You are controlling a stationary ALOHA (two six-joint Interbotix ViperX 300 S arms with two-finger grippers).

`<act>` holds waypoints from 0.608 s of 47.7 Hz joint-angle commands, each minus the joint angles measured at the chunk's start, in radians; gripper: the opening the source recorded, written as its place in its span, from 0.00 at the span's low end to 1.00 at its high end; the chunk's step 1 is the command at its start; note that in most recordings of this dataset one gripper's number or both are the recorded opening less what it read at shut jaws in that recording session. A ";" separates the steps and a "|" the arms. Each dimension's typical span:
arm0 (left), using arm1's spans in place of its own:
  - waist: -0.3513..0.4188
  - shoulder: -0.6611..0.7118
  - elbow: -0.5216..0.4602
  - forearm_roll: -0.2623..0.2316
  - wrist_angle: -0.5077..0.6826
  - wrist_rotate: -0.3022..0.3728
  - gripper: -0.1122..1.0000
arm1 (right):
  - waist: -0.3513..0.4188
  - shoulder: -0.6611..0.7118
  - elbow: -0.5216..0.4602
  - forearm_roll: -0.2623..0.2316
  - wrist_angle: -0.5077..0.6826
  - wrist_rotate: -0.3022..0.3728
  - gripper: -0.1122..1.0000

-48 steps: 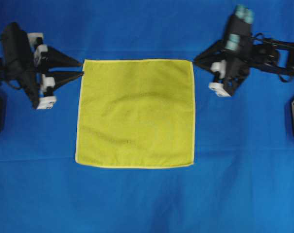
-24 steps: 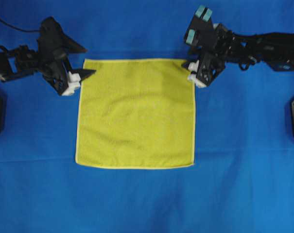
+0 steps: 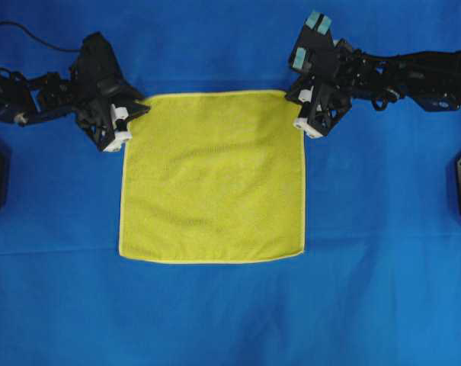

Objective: Fold the yellow towel.
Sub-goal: 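Move both grippers to the towel's top corners and pinch them, then lift the top corners and fold them down toward the bottom edge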

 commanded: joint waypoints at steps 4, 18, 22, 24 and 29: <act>-0.006 -0.040 -0.006 0.000 0.023 0.008 0.12 | -0.005 -0.021 -0.006 -0.002 0.000 0.005 0.13; 0.006 -0.189 -0.029 0.000 0.109 0.092 0.12 | -0.005 -0.123 -0.006 -0.002 0.043 0.008 0.13; 0.005 -0.224 -0.040 -0.002 0.147 0.101 0.12 | -0.005 -0.152 -0.005 -0.002 0.066 0.008 0.13; 0.006 -0.233 -0.041 -0.002 0.153 0.104 0.12 | -0.005 -0.161 -0.005 -0.002 0.077 0.008 0.13; 0.005 -0.239 -0.041 0.000 0.164 0.104 0.12 | -0.005 -0.172 -0.005 0.000 0.086 0.009 0.13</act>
